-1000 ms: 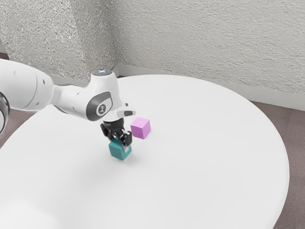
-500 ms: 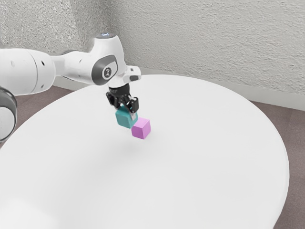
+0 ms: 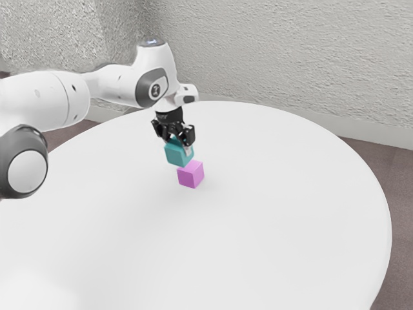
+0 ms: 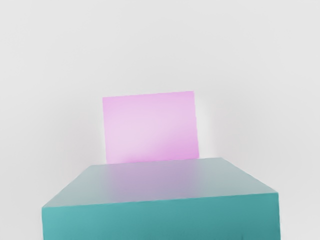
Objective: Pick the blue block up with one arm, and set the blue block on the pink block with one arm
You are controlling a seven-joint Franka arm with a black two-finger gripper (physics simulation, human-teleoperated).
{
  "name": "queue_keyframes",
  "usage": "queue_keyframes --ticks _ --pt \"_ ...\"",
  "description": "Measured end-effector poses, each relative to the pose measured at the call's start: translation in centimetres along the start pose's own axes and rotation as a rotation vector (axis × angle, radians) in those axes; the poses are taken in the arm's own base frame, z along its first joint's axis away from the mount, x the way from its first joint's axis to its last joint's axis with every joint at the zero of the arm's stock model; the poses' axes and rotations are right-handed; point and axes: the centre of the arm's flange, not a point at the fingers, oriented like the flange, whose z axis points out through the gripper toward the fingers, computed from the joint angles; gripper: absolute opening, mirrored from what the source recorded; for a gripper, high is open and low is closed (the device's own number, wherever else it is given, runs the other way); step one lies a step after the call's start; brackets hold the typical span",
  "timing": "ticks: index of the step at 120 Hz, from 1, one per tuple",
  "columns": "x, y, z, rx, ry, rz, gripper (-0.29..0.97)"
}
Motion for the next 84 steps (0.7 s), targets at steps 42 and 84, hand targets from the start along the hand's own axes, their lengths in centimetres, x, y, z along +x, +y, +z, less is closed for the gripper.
queue_keyframes --ticks 42,84 --pt "1.0 -0.3 1.3 -0.007 -0.022 0.002 0.33" --pt "2.5 -0.6 1.5 -0.008 -0.017 0.005 0.33"
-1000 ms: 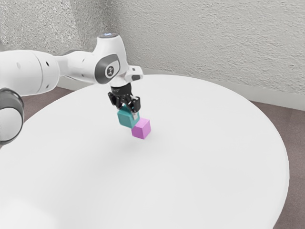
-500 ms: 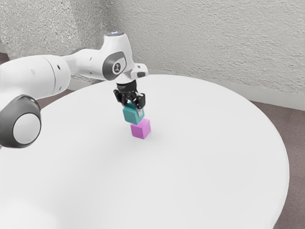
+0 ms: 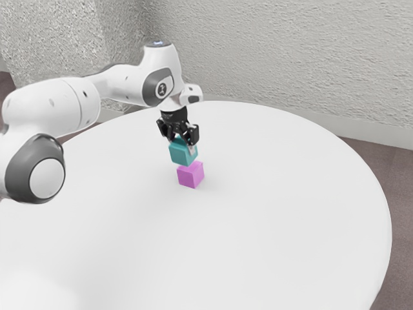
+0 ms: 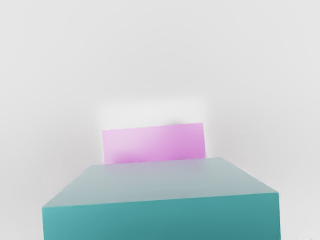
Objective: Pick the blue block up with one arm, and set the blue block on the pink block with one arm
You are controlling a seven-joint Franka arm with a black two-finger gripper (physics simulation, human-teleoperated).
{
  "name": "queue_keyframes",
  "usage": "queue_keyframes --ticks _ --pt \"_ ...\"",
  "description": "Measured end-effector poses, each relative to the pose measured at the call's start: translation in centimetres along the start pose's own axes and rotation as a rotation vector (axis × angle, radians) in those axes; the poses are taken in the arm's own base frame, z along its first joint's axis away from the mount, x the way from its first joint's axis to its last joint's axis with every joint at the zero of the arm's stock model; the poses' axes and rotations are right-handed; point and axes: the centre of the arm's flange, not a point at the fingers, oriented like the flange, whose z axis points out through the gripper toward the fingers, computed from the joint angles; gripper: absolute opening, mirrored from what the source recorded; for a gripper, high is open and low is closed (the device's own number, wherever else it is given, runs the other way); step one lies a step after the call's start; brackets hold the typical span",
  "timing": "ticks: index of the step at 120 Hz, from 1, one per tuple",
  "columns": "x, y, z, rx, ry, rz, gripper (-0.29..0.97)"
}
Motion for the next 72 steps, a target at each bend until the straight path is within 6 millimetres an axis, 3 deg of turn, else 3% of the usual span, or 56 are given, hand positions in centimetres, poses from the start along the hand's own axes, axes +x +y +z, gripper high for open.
queue_keyframes --ticks 72 --pt "0.97 -0.1 0.98 -0.006 0.0 0.006 0.34"
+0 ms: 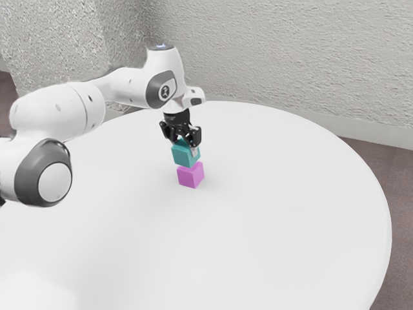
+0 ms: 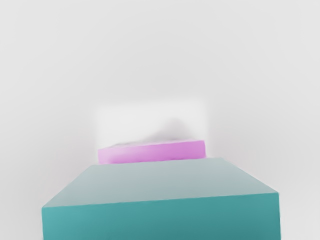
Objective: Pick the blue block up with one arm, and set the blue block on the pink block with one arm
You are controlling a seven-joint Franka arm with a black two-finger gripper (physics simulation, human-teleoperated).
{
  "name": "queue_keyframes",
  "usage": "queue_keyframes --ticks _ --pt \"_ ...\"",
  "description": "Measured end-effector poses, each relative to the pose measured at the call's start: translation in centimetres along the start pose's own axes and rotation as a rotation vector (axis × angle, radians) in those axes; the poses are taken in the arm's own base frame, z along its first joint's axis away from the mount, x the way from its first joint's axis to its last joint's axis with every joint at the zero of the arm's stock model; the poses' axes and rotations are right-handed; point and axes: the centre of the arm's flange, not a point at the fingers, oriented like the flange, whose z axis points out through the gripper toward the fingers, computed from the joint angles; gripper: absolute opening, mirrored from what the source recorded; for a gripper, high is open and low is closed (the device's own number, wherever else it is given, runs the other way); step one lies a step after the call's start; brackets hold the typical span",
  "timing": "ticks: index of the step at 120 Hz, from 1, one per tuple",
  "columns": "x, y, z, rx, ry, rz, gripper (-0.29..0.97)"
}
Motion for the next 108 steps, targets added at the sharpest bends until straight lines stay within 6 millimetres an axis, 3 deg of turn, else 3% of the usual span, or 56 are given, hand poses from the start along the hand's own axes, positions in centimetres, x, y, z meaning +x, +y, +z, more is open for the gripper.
queue_keyframes --ticks 28,60,72,89,108 --pt "0.0 0.0 1.7 -0.004 -0.019 0.002 0.34" --pt "0.1 0.2 1.4 -0.013 -0.013 0.006 0.57" --pt "-0.1 0.0 -1.6 -0.006 0.017 0.005 0.61" --pt "-1.0 0.5 -8.6 0.002 0.072 0.012 0.64" --pt "-1.6 0.8 -11.0 0.005 0.074 0.016 0.66"
